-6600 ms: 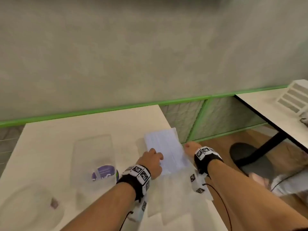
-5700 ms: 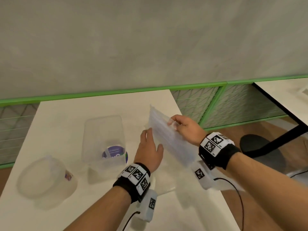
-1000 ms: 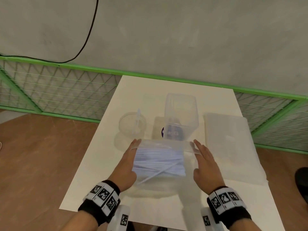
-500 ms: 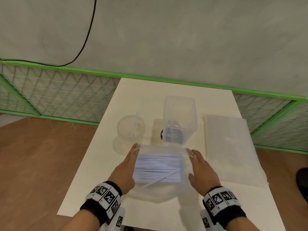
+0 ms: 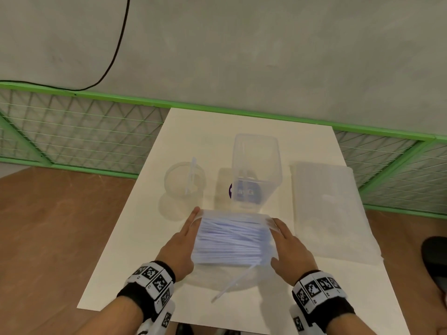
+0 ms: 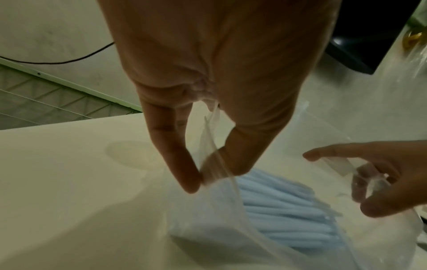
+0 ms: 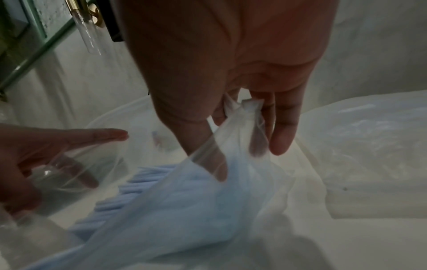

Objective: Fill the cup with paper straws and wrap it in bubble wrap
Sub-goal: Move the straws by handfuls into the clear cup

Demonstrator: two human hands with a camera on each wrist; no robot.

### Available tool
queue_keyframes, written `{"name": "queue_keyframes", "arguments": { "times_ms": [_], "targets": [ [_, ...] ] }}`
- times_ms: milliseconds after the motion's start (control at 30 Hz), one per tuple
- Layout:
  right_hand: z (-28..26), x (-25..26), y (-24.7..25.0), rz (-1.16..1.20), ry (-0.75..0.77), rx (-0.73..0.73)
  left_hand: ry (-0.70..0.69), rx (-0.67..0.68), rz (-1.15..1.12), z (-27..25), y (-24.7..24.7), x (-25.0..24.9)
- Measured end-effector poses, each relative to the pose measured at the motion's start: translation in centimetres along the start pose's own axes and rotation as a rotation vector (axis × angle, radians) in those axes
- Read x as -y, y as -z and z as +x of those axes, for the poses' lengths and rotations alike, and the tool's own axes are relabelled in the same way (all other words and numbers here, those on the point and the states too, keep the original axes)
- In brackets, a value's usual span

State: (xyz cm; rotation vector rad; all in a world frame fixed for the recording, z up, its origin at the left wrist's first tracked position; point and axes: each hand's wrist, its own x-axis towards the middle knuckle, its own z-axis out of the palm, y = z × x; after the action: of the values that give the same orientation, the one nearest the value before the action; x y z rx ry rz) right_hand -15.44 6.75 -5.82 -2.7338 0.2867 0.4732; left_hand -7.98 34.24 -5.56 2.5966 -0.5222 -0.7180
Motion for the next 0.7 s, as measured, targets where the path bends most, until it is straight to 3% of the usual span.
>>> {"name": "queue_keyframes", "arguments": {
  "times_ms": [167, 533, 700],
  "targets": [
    [0.4, 0.2, 0.4, -0.143, 0.104, 0.069, -0.005, -0.03, -0.038, 0.4, -0.3, 0.1],
    [0.9, 1.1, -1.5, -0.246, 0.178, 0.148, -0.018, -0.093, -0.104, 0.4, -1.7, 0.3],
    [1.1, 1.0, -2.2, -0.158, 0.139, 0.1, -0.009, -0.126, -0.099, 0.1, -2.5, 0.0]
  ]
}}
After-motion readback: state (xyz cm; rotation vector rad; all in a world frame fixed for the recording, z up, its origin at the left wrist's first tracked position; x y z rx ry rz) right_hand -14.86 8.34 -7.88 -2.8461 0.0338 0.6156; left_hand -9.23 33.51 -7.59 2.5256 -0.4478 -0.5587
